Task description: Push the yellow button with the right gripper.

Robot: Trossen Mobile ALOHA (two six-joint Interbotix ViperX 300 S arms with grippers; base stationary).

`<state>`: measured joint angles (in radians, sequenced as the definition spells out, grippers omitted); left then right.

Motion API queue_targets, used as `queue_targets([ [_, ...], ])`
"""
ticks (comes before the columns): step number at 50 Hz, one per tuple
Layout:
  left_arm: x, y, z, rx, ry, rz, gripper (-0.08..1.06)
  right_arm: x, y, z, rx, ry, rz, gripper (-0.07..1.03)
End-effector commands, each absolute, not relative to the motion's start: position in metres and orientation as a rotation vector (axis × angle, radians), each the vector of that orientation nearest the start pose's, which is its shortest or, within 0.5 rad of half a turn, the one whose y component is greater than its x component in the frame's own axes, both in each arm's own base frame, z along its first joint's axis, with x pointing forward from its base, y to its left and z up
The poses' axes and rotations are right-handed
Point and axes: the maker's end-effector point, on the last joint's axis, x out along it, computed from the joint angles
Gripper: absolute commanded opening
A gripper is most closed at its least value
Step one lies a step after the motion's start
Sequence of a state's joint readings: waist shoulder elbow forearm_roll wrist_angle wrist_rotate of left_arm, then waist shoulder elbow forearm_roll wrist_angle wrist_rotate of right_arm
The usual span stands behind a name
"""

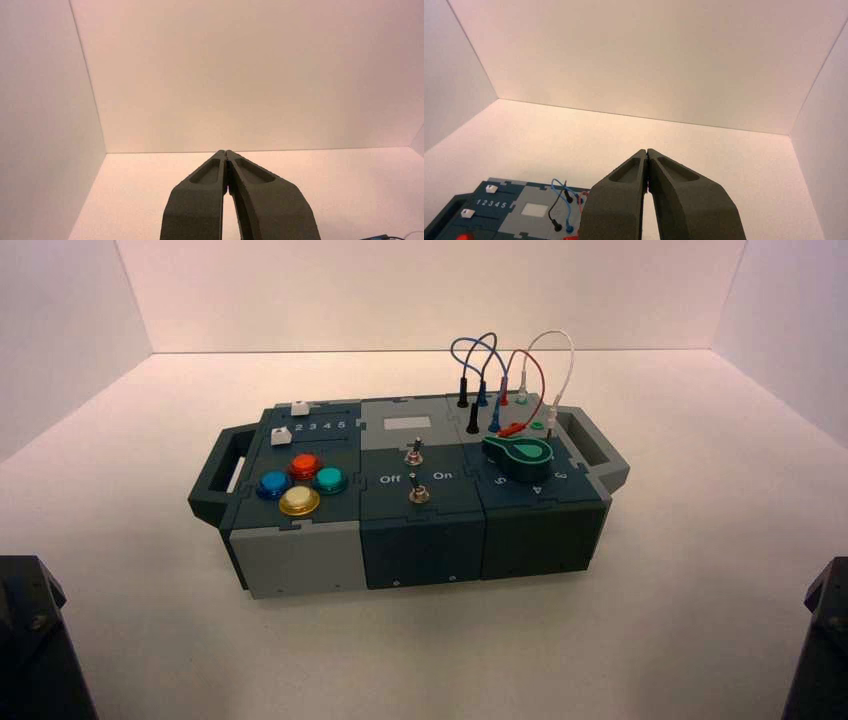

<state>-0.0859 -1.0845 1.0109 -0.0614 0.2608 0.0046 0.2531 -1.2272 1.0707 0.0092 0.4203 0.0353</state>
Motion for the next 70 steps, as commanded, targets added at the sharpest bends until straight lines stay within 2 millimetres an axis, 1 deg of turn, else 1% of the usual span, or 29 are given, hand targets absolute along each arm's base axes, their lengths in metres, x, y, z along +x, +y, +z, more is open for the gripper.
queue_targets([
  [1,0.238,-0.023,0.315,-0.052,0.177,-0.096,-0.03,0.201,0.053,0.291,0.007,0.255,0.251,-0.02],
  [17,0.238,-0.024,0.306,-0.050,0.203,-0.099,-0.03,0.201,0.053,0.288,-0.003,0.265,0.252,-0.02],
  [22,0.237,-0.028,0.303,-0.049,0.221,-0.116,-0.03,0.200,0.053,0.288,-0.007,0.270,0.253,-0.02],
  [26,0.235,-0.036,0.295,-0.042,0.255,-0.147,-0.03,0.200,0.053,0.287,-0.008,0.275,0.253,-0.02],
  [34,0.232,-0.044,0.284,-0.034,0.310,-0.182,-0.03,0.199,0.053,0.285,-0.009,0.286,0.254,-0.02],
  [36,0.230,-0.048,0.281,-0.029,0.336,-0.201,-0.03,0.199,0.053,0.285,-0.012,0.292,0.254,-0.02],
  [45,0.221,-0.055,0.270,-0.015,0.421,-0.235,-0.03,0.200,0.056,0.280,-0.017,0.330,0.267,-0.02],
  [50,0.214,-0.059,0.263,-0.002,0.471,-0.259,-0.03,0.201,0.063,0.275,-0.023,0.367,0.294,-0.02],
  [54,0.207,-0.066,0.259,0.009,0.508,-0.295,-0.03,0.200,0.070,0.273,-0.027,0.394,0.326,-0.02],
  [62,0.196,-0.080,0.247,0.043,0.608,-0.368,-0.03,0.200,0.087,0.262,-0.049,0.456,0.396,-0.02],
  [63,0.193,-0.083,0.243,0.049,0.645,-0.382,-0.03,0.200,0.091,0.259,-0.052,0.474,0.412,-0.02],
  [70,0.182,-0.088,0.234,0.057,0.791,-0.403,-0.03,0.197,0.099,0.250,-0.071,0.523,0.446,-0.02],
])
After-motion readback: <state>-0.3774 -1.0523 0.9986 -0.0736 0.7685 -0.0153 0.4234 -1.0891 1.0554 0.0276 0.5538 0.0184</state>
